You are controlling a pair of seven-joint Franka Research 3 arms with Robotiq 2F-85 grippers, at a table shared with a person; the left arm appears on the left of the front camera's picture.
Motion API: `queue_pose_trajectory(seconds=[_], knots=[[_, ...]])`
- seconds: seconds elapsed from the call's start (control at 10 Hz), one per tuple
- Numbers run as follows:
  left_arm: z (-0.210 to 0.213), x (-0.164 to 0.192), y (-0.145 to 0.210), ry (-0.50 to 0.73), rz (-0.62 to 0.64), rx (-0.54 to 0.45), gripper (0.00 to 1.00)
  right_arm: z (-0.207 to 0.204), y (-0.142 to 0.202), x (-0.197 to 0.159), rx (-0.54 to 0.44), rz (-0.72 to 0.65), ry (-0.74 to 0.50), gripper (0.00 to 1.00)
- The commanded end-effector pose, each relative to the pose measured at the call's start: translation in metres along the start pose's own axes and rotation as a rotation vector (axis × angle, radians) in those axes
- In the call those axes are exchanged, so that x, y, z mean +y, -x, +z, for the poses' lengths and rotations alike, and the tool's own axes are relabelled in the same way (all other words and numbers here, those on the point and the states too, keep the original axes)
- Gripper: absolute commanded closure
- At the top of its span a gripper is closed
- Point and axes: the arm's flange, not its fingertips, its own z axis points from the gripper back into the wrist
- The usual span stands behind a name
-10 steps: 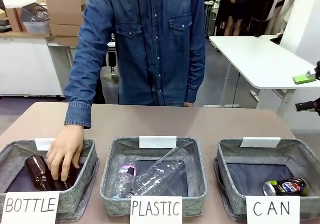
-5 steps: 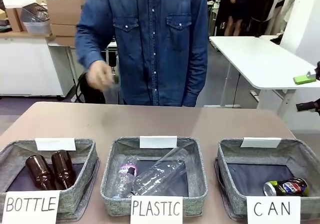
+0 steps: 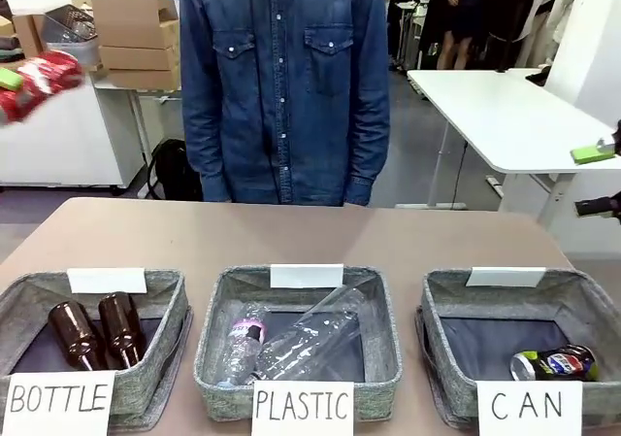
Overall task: Sort the can waste into the basket.
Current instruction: Pick up the can waste from the table and place it in the right Fabric basket.
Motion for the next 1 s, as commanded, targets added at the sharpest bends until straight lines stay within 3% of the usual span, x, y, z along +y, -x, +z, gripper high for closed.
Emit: queue_pose_trajectory(seconds=[0.0, 0.5, 0.6, 0.8, 0.9], knots=[[-0.060, -0.023, -0.008, -0.066, -0.075, 0.124, 1.00, 0.001, 0.000, -0.002, -0.001, 0.016, 0.009, 0.00], [-0.204, -0.089, 0.036, -0.105, -0.523, 0.501, 1.00, 0.000, 0.000, 0.000, -0.001, 0.000, 0.000, 0.00], [-0.231, -0.096, 0.044, -0.153, -0.589, 0.512, 1.00, 0.027, 0.012, 0.016, -0.115, 0.042, 0.031, 0.00], [-0.250, -0.100, 0.057, -0.161, -0.645, 0.518, 1.00, 0.065, 0.037, 0.028, -0.244, 0.105, 0.049, 0.00], [-0.239, -0.091, 0.054, -0.223, -0.541, 0.473, 1.00, 0.027, 0.008, 0.014, -0.096, 0.042, 0.019, 0.00]])
